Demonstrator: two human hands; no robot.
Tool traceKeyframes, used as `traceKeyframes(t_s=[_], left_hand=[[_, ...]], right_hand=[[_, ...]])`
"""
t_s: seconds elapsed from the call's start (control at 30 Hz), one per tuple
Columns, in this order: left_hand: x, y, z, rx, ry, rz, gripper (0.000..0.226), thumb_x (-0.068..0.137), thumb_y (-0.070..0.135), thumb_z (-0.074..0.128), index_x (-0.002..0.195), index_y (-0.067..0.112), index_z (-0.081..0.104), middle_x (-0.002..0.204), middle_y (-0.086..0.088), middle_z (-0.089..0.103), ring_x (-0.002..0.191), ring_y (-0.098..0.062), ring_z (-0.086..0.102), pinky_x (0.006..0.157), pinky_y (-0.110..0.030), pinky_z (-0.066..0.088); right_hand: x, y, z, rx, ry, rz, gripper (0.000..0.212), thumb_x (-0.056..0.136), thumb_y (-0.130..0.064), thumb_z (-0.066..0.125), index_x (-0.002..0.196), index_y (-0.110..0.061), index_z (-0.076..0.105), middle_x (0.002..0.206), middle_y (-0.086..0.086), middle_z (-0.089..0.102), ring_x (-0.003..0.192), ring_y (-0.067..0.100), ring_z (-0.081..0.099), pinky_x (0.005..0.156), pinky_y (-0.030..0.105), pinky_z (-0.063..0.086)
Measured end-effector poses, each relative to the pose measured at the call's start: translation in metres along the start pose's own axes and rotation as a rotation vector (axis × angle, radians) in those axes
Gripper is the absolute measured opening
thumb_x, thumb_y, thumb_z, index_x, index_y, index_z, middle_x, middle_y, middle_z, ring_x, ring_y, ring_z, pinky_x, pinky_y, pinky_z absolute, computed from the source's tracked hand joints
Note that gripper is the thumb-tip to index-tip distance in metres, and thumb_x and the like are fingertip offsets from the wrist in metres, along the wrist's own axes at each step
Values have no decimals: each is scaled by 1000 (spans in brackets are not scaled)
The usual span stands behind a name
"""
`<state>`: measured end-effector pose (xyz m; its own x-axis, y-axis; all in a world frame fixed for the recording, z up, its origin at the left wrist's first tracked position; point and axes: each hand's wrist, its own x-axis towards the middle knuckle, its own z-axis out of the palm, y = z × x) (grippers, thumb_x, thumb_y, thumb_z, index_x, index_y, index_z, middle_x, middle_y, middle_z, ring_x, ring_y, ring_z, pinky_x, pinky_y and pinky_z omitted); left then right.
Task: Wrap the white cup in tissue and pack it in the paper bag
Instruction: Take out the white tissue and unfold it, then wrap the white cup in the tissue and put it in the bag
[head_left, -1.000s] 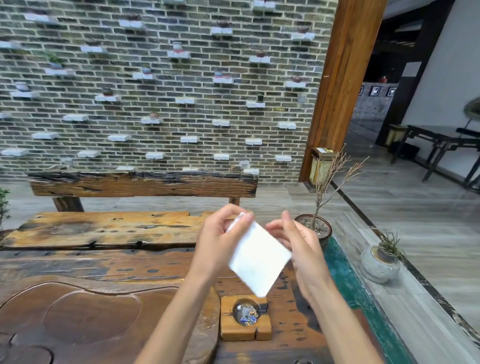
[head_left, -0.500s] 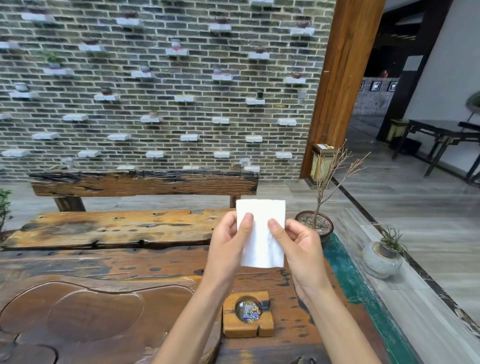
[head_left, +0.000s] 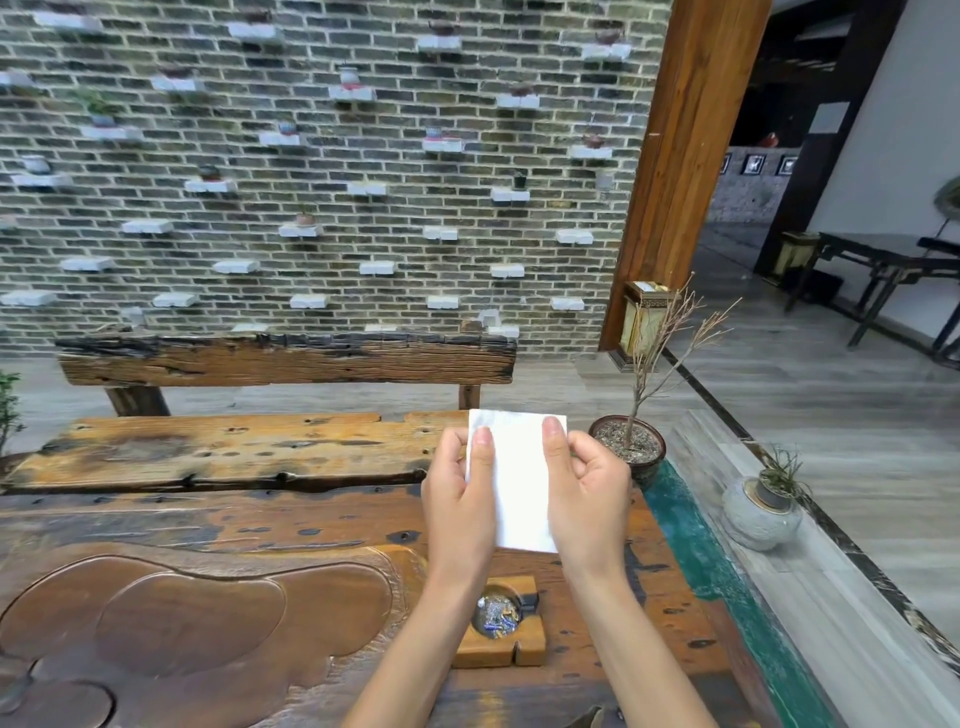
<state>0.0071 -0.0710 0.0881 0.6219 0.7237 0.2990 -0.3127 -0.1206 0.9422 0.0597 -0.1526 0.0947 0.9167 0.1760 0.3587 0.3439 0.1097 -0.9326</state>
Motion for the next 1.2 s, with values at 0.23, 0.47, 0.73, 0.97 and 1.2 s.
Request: traceKeyframes(t_s=[0.23, 0.47, 0.73, 0.97, 1.2], left_hand=[[-7, -12, -4, 3, 25, -75, 26, 100, 38, 46, 82, 21, 56, 79, -7, 69, 69, -20, 60, 59, -39, 44], [-29, -29, -10, 81, 28, -70, 33, 101, 33, 45, 76, 12, 52, 63, 9, 55, 58, -7, 47, 55, -31, 36], [-52, -70, -54, 164, 40, -187, 34, 102, 33, 39, 80, 16, 58, 56, 0, 54, 53, -17, 49, 52, -34, 38], [-119, -134, -108, 344, -153, -418, 28, 96, 34, 55, 69, 29, 63, 58, 8, 50, 58, -11, 43, 60, -32, 32], [-177, -171, -116, 567, -384, -477, 23, 86, 20, 71, 84, 42, 69, 85, -3, 53, 79, -14, 54, 62, -14, 40]], right_hand=[[-11, 0, -8, 616, -328, 668, 66, 88, -63, 47, 125, -12, 67, 125, 18, 69, 120, 35, 63, 106, 52, 42], [-22, 31, -13, 517, -329, 753, 61, 86, -44, 70, 131, -4, 59, 122, 19, 70, 118, 37, 65, 107, 56, 45], [-40, 65, -47, 446, -282, 875, 45, 100, -36, 50, 131, -4, 60, 121, 23, 70, 112, 40, 67, 101, 59, 46], [-77, 106, -105, 320, -114, 1024, 47, 94, -32, 61, 133, -6, 56, 121, 24, 70, 115, 42, 65, 103, 60, 45], [-92, 122, -155, 132, -218, 1112, 42, 101, -29, 49, 125, 2, 63, 115, 28, 70, 110, 43, 67, 84, 53, 57]])
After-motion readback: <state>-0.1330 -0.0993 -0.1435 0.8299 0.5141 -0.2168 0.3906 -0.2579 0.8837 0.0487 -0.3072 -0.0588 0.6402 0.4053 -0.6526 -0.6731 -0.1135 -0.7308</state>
